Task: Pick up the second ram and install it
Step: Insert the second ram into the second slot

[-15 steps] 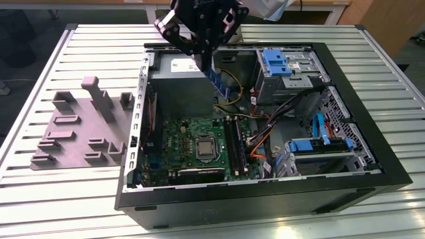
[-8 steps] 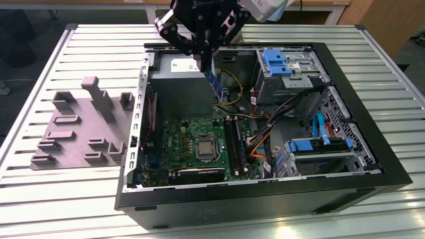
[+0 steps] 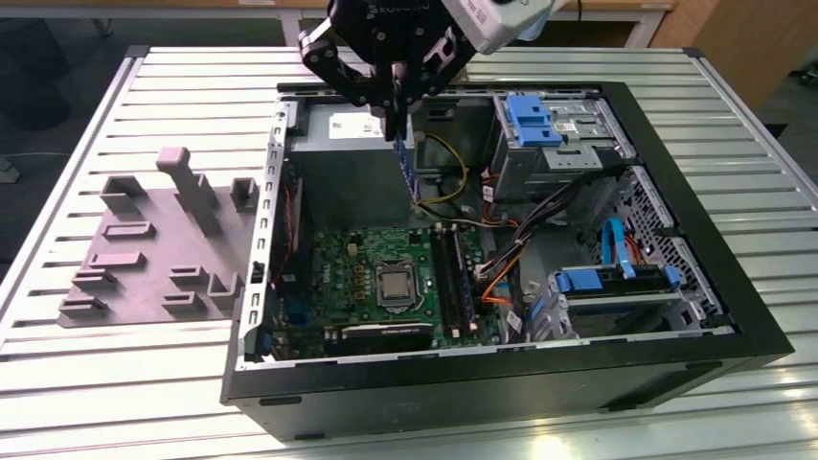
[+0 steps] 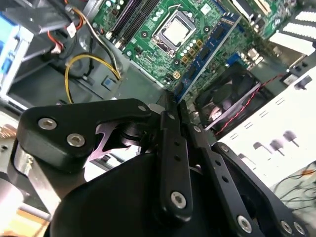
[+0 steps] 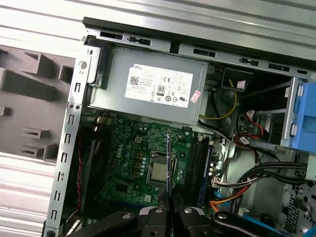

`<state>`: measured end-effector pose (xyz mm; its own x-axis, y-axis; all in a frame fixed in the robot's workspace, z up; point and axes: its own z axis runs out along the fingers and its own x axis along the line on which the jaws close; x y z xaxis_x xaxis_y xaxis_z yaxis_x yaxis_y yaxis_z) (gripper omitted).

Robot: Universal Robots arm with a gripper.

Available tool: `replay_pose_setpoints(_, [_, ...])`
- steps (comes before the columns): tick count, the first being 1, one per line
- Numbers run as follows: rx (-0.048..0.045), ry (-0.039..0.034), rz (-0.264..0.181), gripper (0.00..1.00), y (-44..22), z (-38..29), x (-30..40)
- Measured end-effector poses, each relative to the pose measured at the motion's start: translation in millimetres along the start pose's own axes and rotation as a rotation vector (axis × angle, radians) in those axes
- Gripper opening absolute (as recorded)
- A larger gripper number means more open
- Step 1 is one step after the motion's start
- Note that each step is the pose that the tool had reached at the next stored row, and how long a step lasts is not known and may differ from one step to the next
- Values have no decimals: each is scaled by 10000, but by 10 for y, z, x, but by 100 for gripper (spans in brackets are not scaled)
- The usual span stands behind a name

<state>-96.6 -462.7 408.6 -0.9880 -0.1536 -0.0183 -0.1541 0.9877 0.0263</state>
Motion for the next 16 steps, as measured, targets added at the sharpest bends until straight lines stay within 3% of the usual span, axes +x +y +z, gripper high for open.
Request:
replay_pose_setpoints(7, [29, -29, 1171, 14, -1, 23, 1])
replay_pose_setpoints(16, [28, -32, 1211, 14, -4, 54, -4])
